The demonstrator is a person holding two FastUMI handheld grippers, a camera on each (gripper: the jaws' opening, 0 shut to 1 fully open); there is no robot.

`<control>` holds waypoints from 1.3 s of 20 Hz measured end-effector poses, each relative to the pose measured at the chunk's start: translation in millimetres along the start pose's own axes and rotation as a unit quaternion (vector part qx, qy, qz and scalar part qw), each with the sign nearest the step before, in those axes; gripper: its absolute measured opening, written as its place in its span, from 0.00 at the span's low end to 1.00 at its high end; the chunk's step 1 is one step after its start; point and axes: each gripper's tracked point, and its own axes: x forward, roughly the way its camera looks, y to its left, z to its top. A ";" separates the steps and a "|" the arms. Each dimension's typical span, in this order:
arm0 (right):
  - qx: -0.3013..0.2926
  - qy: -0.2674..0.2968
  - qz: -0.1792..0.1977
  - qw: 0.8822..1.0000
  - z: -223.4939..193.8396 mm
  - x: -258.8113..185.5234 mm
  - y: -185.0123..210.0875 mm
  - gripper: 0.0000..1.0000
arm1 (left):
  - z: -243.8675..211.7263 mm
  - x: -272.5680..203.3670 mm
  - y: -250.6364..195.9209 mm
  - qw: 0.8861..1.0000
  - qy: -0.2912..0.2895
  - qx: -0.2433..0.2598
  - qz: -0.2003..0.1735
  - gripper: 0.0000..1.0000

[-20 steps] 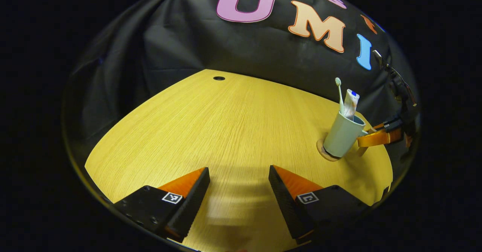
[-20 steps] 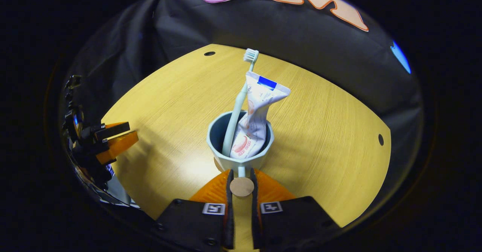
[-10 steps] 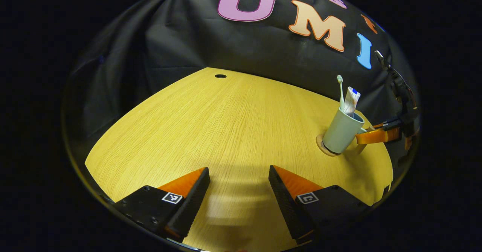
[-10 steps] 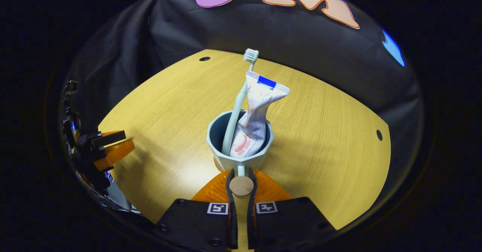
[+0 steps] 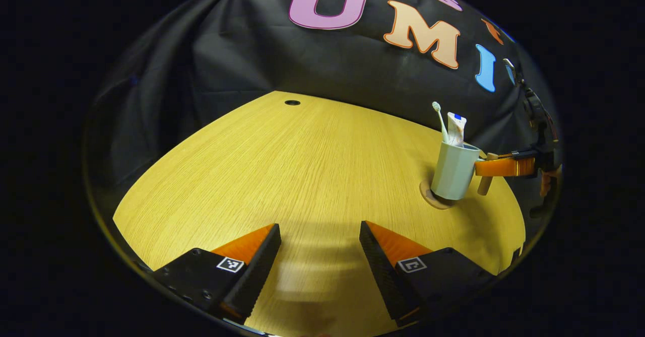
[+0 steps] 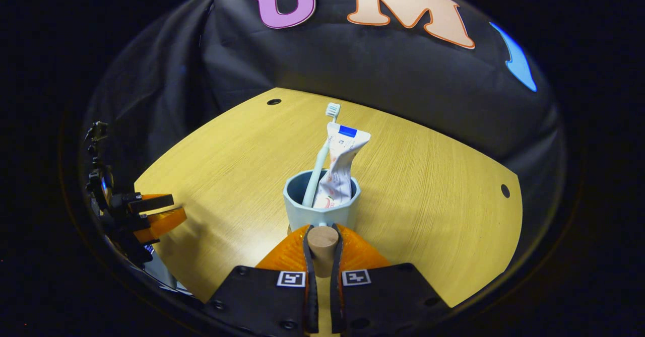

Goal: Put the toothbrush and toothpaste on the desktop into the cup, then pick up the cup and place it on the coaster on the desktop.

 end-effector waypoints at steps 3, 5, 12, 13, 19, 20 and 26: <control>0.003 0.001 0.000 1.000 -2.8 0.2 -0.4 0.12 | -2.1 0.9 -0.4 1.000 0.003 0.003 -0.001 0.94; 0.006 0.003 0.000 1.000 -4.7 1.4 -0.4 0.12 | -3.0 0.7 -0.4 1.000 0.006 0.006 -0.003 0.94; 0.010 0.025 -0.007 1.000 -17.8 10.3 -4.5 0.12 | -3.6 -0.2 -4.4 1.000 0.009 0.021 -0.013 0.94; 0.008 0.027 -0.007 1.000 -19.6 10.7 -4.7 0.12 | -4.5 -1.0 -4.9 1.000 0.009 0.025 -0.015 0.94; 0.007 0.039 -0.006 0.999 -29.0 10.3 -5.0 0.14 | -5.2 -3.2 -7.3 0.999 0.013 0.038 -0.025 0.94; 0.007 0.044 -0.005 0.999 -30.7 11.6 -4.9 0.17 | -5.5 -2.8 -7.8 0.999 0.014 0.039 -0.025 0.94; 0.017 0.065 0.005 0.998 -32.7 10.4 -5.2 0.21 | -3.4 -3.4 -9.4 0.998 0.019 0.048 -0.024 0.94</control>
